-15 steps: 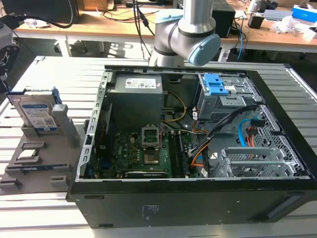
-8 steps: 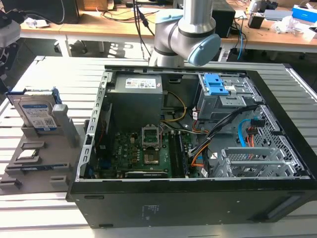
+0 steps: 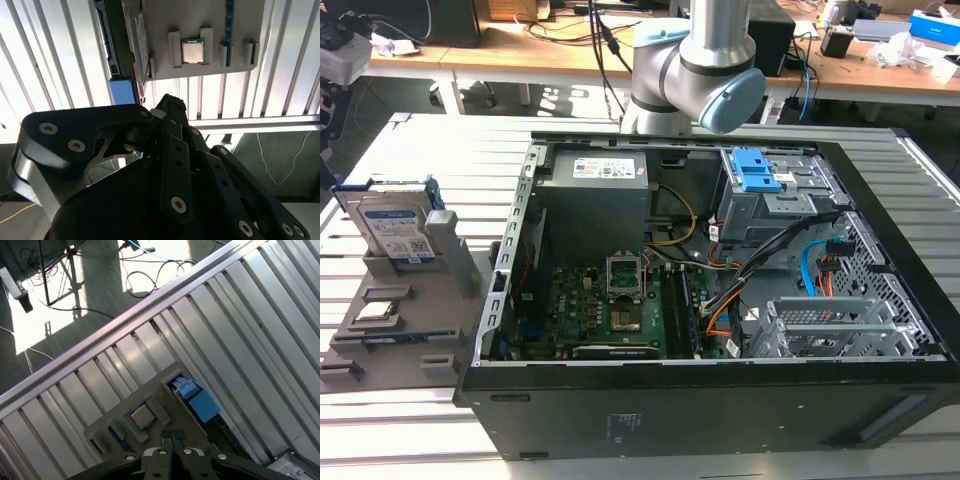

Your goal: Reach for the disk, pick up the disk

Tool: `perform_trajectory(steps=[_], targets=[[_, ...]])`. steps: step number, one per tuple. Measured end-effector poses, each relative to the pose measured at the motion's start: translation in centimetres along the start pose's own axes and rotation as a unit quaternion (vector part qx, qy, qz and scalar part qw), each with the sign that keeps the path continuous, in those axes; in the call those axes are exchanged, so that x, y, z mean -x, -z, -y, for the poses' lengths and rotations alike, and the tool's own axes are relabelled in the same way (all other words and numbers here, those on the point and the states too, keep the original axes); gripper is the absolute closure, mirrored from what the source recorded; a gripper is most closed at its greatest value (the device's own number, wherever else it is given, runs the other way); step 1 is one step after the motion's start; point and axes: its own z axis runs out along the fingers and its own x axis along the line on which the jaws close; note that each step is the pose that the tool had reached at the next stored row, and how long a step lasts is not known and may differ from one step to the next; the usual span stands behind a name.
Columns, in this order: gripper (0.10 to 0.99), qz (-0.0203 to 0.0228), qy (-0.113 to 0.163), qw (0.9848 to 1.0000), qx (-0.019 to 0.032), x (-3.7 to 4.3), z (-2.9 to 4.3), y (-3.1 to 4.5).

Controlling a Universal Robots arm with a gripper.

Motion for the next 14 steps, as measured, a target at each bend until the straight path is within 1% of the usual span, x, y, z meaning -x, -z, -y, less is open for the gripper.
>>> perform_trajectory(steps=[2,4,6,8,9,11,13,14], targets=[[0.98,-0.0007,0.018,0.9998,0.0,0.0,0.0,0.0],[0.98,-0.0014,0.037,0.9993,0.0,0.0,0.0,0.0],[0.98,-0.0022,0.057,0.9984,0.0,0.0,0.0,0.0],[0.98,-0.003,0.078,0.9969,0.0,0.0,0.0,0.0],[0.98,-0.0036,0.093,0.9957,0.0,0.0,0.0,0.0],[0.98,-0.0042,0.111,0.9938,0.0,0.0,0.0,0.0],[0.98,-0.005,0.132,0.9913,-0.0001,0.0,0.0,0.0],[0.98,-0.0056,0.144,0.9895,-0.0001,0.0,0.0,0.0]])
